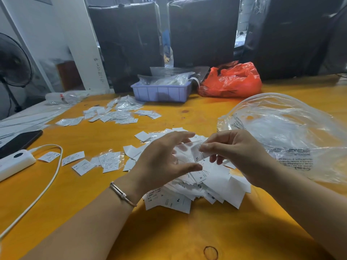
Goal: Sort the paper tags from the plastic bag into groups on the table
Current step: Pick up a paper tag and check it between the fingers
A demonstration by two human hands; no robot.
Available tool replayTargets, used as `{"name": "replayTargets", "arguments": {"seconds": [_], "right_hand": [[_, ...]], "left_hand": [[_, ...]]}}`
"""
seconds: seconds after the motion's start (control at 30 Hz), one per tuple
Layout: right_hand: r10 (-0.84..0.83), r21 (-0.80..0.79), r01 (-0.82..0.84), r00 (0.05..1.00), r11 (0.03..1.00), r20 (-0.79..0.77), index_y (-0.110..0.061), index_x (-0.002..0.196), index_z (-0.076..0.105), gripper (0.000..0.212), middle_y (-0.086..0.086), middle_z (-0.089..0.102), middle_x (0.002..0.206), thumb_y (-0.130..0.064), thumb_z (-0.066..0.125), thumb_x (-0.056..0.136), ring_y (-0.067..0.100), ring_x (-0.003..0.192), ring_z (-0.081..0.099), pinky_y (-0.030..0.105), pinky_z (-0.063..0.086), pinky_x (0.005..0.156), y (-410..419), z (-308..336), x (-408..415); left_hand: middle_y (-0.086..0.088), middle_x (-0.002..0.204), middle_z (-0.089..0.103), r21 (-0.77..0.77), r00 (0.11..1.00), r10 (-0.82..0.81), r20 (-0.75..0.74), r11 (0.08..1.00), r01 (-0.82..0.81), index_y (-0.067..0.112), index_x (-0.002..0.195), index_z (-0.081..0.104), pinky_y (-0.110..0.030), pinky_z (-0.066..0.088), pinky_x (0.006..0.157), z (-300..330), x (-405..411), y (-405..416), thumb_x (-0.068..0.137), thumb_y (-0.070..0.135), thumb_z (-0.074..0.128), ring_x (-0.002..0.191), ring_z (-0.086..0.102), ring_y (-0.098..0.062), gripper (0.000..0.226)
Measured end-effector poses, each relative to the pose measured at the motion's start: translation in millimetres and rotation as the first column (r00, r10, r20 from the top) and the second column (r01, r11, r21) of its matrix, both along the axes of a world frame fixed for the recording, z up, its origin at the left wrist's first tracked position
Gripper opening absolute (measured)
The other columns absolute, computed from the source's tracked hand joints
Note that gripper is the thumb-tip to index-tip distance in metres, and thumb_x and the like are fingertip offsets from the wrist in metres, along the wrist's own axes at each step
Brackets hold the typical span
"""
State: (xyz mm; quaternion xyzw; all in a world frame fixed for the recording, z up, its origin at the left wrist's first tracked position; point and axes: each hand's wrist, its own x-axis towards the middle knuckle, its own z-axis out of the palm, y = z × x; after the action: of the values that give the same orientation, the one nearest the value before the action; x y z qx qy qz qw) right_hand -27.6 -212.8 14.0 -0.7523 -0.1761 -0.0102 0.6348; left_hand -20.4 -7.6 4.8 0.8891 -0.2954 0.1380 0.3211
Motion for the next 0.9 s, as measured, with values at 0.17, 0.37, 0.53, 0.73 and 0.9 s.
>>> {"name": "replayTargets", "arguments": {"seconds": [0.17,0.37,0.53,0.73,0.9], "right_hand": [[-0.035,0.002,0.035,0.999,0.999,0.035,-0.010,0.073,0.076,0.010,0.007,0.066,0.060,-0.011,0.072,0.082,0.014,0.056,0.057,0.019,0.045,0.052,-2.8,0.9,0.6],[-0.038,-0.016,0.039,0.997,0.999,0.066,-0.013,0.072,0.077,0.009,0.006,0.067,0.060,-0.014,0.074,0.081,0.013,0.055,0.056,0.019,0.045,0.052,-2.3,0.5,0.6],[-0.152,0.064,0.143,0.975,0.988,0.160,-0.010,0.081,0.076,0.009,0.007,0.070,0.065,-0.005,0.069,0.083,0.012,0.057,0.059,0.020,0.047,0.053,-2.5,0.7,-0.5],[-0.332,0.336,0.234,0.903,0.912,0.273,-0.009,0.110,0.066,0.033,0.014,0.071,0.080,0.009,0.065,0.083,0.023,0.056,0.065,0.027,0.053,0.052,-6.0,12.4,-7.8],[-0.263,0.347,0.167,0.932,0.923,0.250,0.000,0.103,0.066,0.024,0.014,0.070,0.068,0.011,0.065,0.081,0.026,0.053,0.065,0.027,0.051,0.050,-2.1,16.9,-13.3]], "left_hand": [[0.015,0.101,0.069,-0.128,0.999,-0.045,0.001,0.991,0.045,0.026,0.122,0.061,-0.021,0.056,0.064,5.5,-2.5,1.1,0.071,0.058,0.069,0.083,0.068,-0.003,0.060],[-0.004,0.080,0.074,-0.486,0.959,-0.149,-0.240,0.874,0.015,0.007,0.100,0.068,-0.022,0.049,0.050,8.0,1.3,-0.4,0.087,0.029,0.064,0.063,0.069,-0.018,0.026],[-0.008,0.078,0.074,-0.560,0.940,-0.186,-0.286,0.829,-0.006,0.007,0.089,0.069,-0.021,0.047,0.049,6.9,3.2,1.3,0.088,0.029,0.061,0.058,0.067,-0.018,0.023],[-0.007,0.079,0.075,-0.608,0.937,-0.177,-0.302,0.793,-0.047,0.006,0.089,0.068,-0.020,0.050,0.052,8.5,4.4,5.9,0.088,0.029,0.062,0.061,0.070,-0.018,0.024],[-0.008,0.079,0.076,-0.627,0.944,-0.165,-0.287,0.777,-0.055,0.006,0.087,0.069,-0.020,0.050,0.053,9.9,4.1,4.7,0.086,0.029,0.063,0.061,0.070,-0.018,0.023]]}}
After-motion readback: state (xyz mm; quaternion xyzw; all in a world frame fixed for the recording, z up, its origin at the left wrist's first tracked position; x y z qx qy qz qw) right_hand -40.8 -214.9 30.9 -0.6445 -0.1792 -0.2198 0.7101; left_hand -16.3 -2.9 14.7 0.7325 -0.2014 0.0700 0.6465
